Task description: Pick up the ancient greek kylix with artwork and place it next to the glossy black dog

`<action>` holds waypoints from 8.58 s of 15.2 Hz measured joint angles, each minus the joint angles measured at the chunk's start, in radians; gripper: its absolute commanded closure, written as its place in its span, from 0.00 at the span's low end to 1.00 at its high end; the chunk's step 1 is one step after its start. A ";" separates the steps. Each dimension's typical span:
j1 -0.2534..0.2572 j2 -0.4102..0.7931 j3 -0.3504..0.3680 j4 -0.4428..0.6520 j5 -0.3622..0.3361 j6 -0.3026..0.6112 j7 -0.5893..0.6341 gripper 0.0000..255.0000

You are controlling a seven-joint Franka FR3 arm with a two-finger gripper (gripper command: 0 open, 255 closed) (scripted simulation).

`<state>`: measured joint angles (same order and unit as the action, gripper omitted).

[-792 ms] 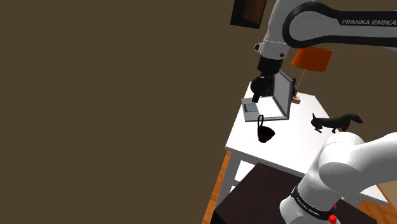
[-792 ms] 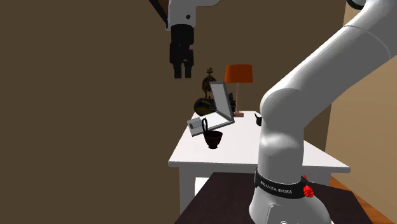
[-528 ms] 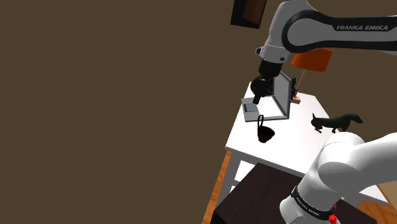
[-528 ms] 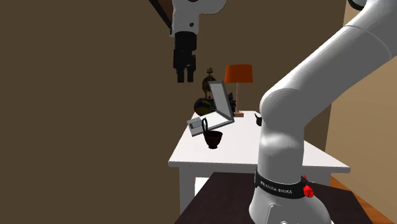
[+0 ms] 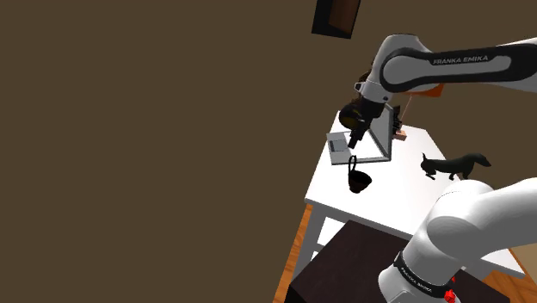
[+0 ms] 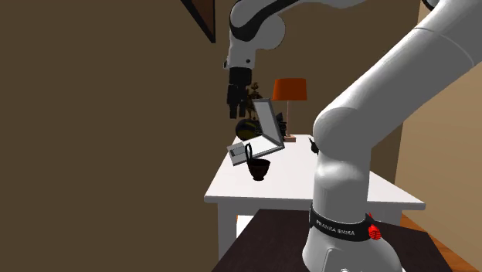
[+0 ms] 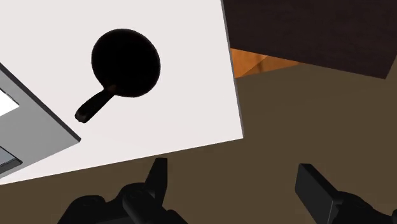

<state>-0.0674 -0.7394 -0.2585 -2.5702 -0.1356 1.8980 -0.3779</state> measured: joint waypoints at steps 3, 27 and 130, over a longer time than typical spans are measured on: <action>-0.019 0.045 -0.081 -0.019 -0.017 0.076 -0.070 0.00; 0.096 0.536 -0.524 0.013 0.218 0.519 -0.543 0.00; 0.083 0.718 -1.155 0.782 0.276 -0.230 -1.154 1.00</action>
<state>0.0160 -0.0209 -1.4136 -1.7884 0.1408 1.6685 -1.5323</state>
